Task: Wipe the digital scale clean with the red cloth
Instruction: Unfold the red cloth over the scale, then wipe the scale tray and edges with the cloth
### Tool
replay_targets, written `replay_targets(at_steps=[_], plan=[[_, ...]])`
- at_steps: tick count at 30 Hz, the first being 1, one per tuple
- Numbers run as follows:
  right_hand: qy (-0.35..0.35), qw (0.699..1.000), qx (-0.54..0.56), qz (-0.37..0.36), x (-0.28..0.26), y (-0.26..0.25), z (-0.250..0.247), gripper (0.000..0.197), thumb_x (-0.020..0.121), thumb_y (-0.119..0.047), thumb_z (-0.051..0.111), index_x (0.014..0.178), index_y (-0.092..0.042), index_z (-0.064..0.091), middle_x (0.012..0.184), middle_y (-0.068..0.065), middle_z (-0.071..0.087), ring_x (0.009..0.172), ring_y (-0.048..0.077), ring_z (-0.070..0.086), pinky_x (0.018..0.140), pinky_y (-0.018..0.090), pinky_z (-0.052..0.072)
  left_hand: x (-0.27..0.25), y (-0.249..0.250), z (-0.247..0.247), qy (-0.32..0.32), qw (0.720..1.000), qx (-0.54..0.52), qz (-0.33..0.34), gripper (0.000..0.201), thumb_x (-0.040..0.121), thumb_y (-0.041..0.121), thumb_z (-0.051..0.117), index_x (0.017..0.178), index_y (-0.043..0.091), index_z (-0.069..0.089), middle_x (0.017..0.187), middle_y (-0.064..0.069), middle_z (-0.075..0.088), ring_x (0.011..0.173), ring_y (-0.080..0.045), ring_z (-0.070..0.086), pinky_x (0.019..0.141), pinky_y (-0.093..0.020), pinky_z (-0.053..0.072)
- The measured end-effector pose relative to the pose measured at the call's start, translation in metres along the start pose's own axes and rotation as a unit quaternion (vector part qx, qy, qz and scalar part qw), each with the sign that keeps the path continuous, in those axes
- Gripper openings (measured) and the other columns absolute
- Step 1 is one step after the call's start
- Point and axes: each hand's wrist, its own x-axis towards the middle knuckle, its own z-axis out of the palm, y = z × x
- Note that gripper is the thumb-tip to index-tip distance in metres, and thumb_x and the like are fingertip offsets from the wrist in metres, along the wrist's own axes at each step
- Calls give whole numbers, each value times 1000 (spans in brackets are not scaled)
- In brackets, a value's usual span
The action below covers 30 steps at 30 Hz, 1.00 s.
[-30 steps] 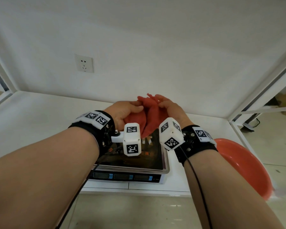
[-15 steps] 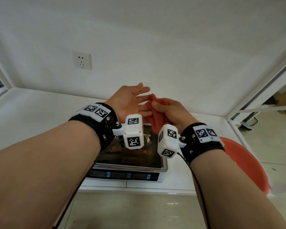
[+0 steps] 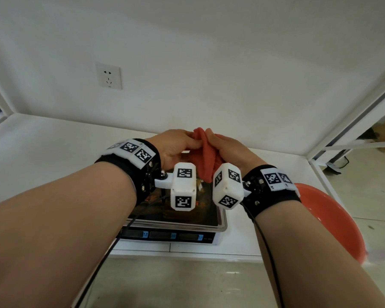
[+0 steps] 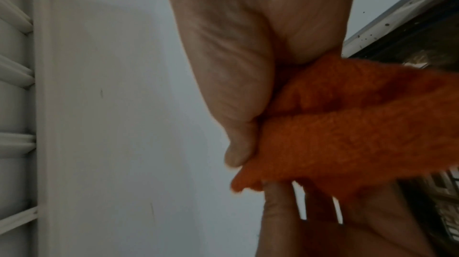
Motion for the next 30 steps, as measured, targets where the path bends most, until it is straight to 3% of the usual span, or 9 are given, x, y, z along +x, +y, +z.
replay_targets(at_steps=[2,4,9,14,18,20,22,27,30], plan=[[-44,999,15,3,3,5,-2,41,102,-23,54,139,-4,53,132,24,63,117,39,65,97,53,53,1,0,-3,1,1000,-13,-6,19,89,6,58,107,10,64,98,-9,67,91,-26,66,82,-44,56],[-67,998,16,10,7,5,-10,46,96,-10,62,141,-6,51,137,25,59,126,42,58,106,55,45,1,2,-7,-23,999,-32,-15,19,89,9,59,107,8,64,103,-10,67,97,-28,66,85,-45,56],[90,992,79,-39,17,-5,-41,38,94,4,59,132,-4,57,118,19,67,89,29,71,67,35,61,6,15,-26,8,1000,-22,-19,25,87,17,65,111,13,59,114,-9,64,105,-23,63,89,-38,55],[203,974,104,11,33,20,-73,30,94,8,52,114,-10,66,89,9,76,70,20,74,64,35,57,15,2,-68,124,989,61,-54,27,93,18,55,119,10,58,99,-6,66,84,-16,59,79,-31,53],[240,970,10,36,39,43,-72,33,94,17,42,116,-5,54,105,4,70,87,17,67,54,23,56,25,-16,-79,165,979,69,-94,28,95,16,51,121,10,57,96,-6,64,78,-16,57,62,-33,51],[262,964,-23,44,46,54,-78,32,93,19,41,108,-4,57,98,1,69,89,19,66,71,32,61,32,-19,-79,176,978,68,-92,30,95,13,51,124,10,57,92,-3,62,75,-13,54,58,-28,48],[286,955,-58,44,54,61,-86,38,92,18,41,113,-5,63,96,2,73,87,22,67,89,44,58,40,-18,-80,180,975,100,-79,29,93,7,52,120,8,61,94,-5,61,73,-12,50,64,-23,46],[298,935,-187,39,62,66,-95,43,93,10,42,107,-18,71,86,-4,77,74,24,67,81,47,58,58,-20,-83,174,967,179,-42,21,94,16,50,108,16,65,121,-7,59,85,-11,53,71,-23,47],[291,924,-245,31,62,65,-93,38,96,3,45,105,-25,69,89,-8,76,67,18,68,70,39,62,69,-22,-80,149,963,224,-11,29,90,31,53,110,13,62,134,-13,56,104,-22,57,99,-40,47]])
